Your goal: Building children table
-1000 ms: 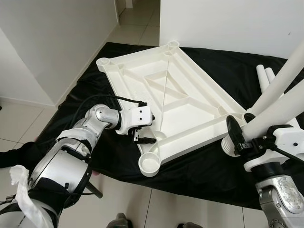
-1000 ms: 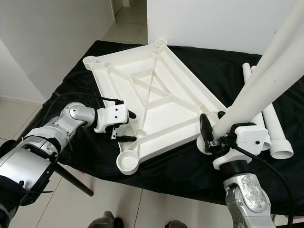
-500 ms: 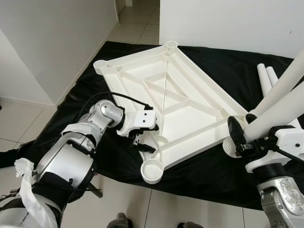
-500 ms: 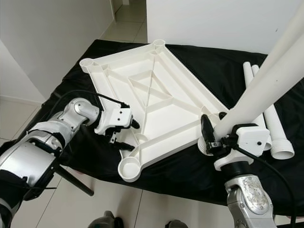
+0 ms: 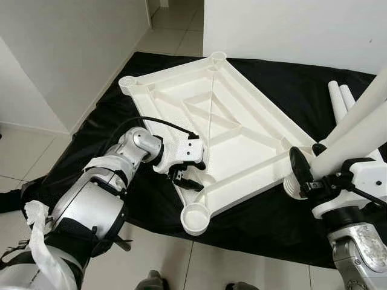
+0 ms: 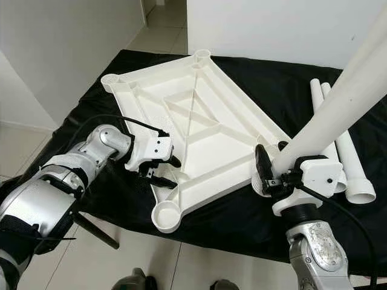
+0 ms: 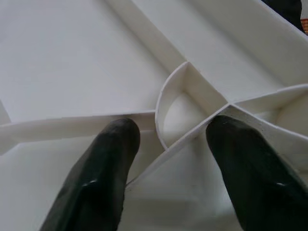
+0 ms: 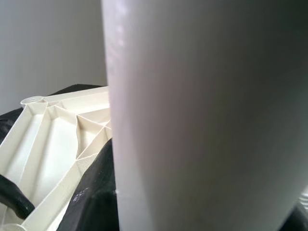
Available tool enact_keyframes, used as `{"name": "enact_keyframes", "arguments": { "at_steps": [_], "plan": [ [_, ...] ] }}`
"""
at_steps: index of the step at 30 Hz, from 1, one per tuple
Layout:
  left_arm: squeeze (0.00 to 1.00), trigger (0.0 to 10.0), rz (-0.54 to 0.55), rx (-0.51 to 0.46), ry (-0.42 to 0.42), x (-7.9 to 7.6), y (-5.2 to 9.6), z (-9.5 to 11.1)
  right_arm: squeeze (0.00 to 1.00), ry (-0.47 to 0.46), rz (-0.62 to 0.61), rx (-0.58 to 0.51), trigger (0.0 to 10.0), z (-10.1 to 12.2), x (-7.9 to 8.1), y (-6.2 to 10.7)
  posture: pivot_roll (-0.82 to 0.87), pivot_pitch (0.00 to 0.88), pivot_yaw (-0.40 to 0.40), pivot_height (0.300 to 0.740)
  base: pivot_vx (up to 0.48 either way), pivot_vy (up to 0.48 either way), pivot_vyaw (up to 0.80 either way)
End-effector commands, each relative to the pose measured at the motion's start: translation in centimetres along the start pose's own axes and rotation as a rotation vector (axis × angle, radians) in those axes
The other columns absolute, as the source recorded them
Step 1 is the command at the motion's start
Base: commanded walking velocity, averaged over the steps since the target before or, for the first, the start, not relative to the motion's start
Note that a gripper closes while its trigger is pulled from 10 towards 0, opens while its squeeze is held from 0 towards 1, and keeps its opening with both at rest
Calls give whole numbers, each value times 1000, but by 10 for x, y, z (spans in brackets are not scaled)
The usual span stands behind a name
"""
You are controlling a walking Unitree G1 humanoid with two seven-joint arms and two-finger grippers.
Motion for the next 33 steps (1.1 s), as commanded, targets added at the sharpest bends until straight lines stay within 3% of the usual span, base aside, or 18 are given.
{"name": "enact_keyframes", "arguments": {
  "at_steps": [1, 13, 22, 28, 31, 33],
  "plan": [
    [0, 0, -163, 44, 71, -22, -14, -21, 0, 14, -2, -12, 10000, 5, -1, 1, -82, 108, 84, 740, 0, 0, 0],
    [0, 0, -179, -22, 109, -28, -23, -20, 0, 16, -6, -6, 10000, 6, -2, 2, -80, 121, 87, 740, 0, 0, 0],
    [0, 0, 40, -204, 214, -12, -28, -8, 0, 11, -15, -5, 10000, 6, -1, 2, -73, 120, 86, 740, 0, 0, 0],
    [0, 0, 82, -213, 211, -9, -27, -7, 0, 10, -13, -5, 10000, 5, -1, 2, -70, 117, 85, 740, 0, 0, 0],
    [0, 0, 192, -273, 241, 0, -24, -2, 0, 10, -11, -12, 10000, 6, 0, 0, -69, 112, 84, 740, 0, 0, 0],
    [0, 0, 192, -273, 241, 0, -24, -2, 0, 10, -11, -12, 10000, 6, 0, 0, -69, 112, 84, 740, 0, 0, 0]
  ]
}}
Point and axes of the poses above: a point about 5 cm out from each wrist's last joint towards the gripper, its own y axis pointing back from the gripper into the wrist, its own z axis along the axis of the wrist's last joint, x = y × z, the point moved 2 cm from there along -y, pointing out of the wrist towards the gripper, and after that the axes turned 12 degrees about y, right-handed, at the moved point
